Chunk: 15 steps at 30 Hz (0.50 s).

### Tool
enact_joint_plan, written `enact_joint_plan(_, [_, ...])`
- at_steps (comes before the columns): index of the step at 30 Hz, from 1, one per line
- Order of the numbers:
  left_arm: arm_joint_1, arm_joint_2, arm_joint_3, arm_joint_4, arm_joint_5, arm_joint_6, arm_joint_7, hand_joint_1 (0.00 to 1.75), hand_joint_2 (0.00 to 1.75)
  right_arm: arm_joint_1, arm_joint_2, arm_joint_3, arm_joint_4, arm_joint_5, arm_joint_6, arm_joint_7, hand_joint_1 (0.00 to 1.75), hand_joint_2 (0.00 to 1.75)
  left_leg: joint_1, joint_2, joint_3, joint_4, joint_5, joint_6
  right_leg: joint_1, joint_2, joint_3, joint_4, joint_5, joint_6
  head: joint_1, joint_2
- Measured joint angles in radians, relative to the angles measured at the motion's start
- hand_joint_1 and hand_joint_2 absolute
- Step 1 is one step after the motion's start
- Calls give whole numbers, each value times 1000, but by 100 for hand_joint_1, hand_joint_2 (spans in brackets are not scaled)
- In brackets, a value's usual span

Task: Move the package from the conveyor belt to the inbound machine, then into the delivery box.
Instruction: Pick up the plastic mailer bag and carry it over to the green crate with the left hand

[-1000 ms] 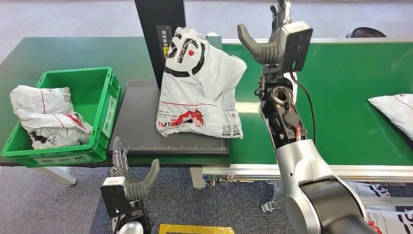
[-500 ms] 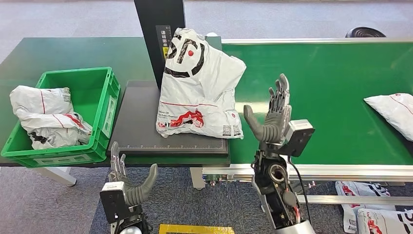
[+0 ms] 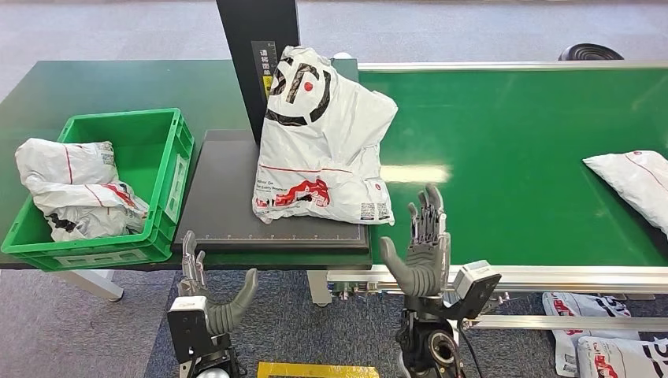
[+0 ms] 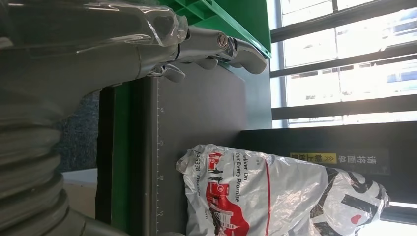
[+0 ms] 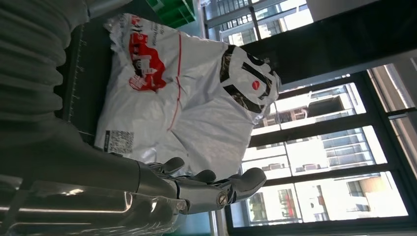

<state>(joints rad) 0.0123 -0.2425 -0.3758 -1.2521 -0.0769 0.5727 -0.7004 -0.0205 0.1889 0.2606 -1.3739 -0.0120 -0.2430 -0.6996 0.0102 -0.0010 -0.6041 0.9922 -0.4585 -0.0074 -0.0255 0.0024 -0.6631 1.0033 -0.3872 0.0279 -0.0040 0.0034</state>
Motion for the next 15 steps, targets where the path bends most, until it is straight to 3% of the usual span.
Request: enact_joint_plan(15, [7,-6,28,-4,-45,-1,0,0,175,68,31,21,37,-2,84,0,0,175,0,0,0,0,0,0,0,0,0,0,0,0,0,0])
